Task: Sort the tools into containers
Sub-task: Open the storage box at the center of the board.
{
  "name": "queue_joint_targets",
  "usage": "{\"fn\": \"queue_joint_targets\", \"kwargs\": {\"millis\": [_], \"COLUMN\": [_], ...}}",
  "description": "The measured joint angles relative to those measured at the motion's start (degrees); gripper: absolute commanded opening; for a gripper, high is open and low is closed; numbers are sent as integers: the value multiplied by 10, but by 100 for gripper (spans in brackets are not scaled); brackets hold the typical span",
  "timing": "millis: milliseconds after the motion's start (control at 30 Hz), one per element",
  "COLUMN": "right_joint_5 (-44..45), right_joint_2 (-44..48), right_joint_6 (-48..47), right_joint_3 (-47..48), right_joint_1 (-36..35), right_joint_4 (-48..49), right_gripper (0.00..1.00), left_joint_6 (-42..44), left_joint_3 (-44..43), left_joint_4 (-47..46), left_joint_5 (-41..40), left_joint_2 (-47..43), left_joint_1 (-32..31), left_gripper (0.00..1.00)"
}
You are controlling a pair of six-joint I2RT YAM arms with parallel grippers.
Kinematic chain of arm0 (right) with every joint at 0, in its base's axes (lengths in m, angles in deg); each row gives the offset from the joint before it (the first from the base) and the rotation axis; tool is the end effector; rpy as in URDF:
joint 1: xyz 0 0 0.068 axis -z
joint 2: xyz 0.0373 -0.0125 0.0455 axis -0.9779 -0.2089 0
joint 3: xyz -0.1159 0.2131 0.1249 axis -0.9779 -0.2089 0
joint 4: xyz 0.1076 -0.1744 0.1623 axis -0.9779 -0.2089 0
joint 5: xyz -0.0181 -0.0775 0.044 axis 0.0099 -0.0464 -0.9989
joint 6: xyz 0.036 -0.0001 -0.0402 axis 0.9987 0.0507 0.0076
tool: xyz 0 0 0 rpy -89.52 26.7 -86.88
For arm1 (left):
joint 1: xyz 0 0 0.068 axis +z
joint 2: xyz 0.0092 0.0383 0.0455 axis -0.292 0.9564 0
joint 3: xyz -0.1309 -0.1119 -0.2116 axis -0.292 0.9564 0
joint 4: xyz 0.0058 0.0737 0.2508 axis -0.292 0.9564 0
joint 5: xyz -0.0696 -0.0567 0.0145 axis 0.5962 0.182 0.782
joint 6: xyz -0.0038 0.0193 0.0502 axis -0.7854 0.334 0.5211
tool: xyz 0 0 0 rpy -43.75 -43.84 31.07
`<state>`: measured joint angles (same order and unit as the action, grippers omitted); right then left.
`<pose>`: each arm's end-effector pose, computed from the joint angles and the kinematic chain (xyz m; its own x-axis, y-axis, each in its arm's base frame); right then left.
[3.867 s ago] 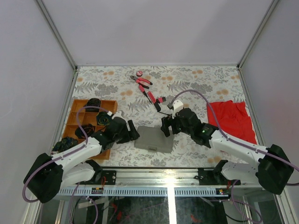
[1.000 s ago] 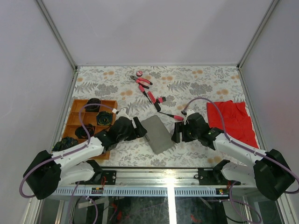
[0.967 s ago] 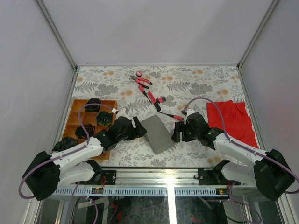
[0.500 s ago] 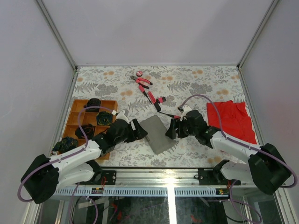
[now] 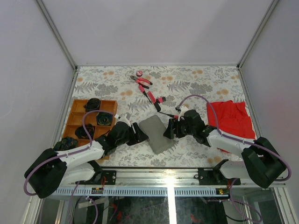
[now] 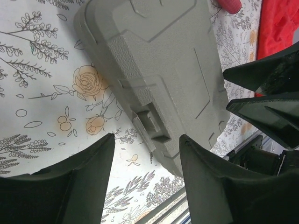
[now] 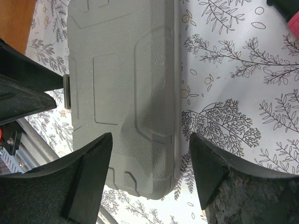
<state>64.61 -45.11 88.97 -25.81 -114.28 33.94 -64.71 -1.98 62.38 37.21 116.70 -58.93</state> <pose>0.1958 0.1563 0.1761 -0.7577 0.0087 -0.6526 -0.4491 0.7186 0.5310 0.1526 -0.1404 0.1563 -0.8260 -0.3230 -0.4620 0.0859 0.7378 -0.6695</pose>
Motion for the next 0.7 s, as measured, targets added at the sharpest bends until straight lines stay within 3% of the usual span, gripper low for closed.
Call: {"fn": "queue_joint_targets", "kwargs": {"millis": [400, 700], "right_joint_5": [0, -5], "right_joint_2": [-6, -13], "right_joint_6": [2, 2], "right_joint_3": [-1, -1], "right_joint_1": [0, 0], "right_joint_4": [7, 7], "right_gripper": [72, 72], "left_joint_6": [-30, -62], "left_joint_3": [27, 48], "left_joint_4": [-31, -68], "left_joint_5": [-3, -9], "left_joint_2": [25, 35], "left_joint_1": [0, 0], "left_gripper": [46, 32]}}
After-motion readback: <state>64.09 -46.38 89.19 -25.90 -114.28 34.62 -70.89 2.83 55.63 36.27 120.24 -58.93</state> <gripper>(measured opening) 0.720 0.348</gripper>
